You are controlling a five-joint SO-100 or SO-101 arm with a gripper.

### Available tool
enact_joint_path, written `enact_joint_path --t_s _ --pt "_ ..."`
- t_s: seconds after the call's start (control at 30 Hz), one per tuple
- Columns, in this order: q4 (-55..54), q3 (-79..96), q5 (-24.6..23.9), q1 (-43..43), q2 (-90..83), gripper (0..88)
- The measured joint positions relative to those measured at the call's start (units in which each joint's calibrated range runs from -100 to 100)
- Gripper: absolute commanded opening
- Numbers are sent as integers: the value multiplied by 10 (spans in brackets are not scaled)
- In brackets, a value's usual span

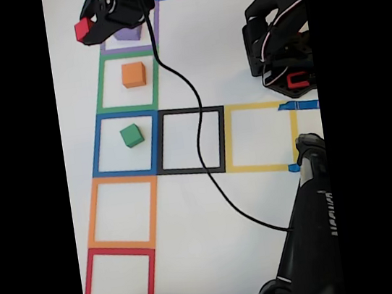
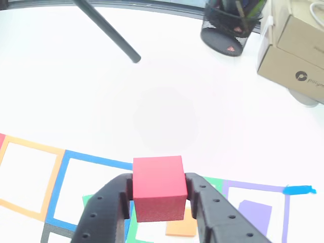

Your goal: Tower of hanoi

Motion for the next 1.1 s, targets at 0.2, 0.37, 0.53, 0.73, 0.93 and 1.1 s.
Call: enact_joint_path --t_s 0.2,0.37,0.53,0.73,0.93,1.1 --pt "123 -183 0 70 19 2" --pt "156 -171 0 173 -6 2" --pt "125 -37 0 264 -72 2" --pt "27 138 0 319 -97 11" --pt "-166 358 0 342 -115 21" --pt "-401 591 -4 356 -137 6"
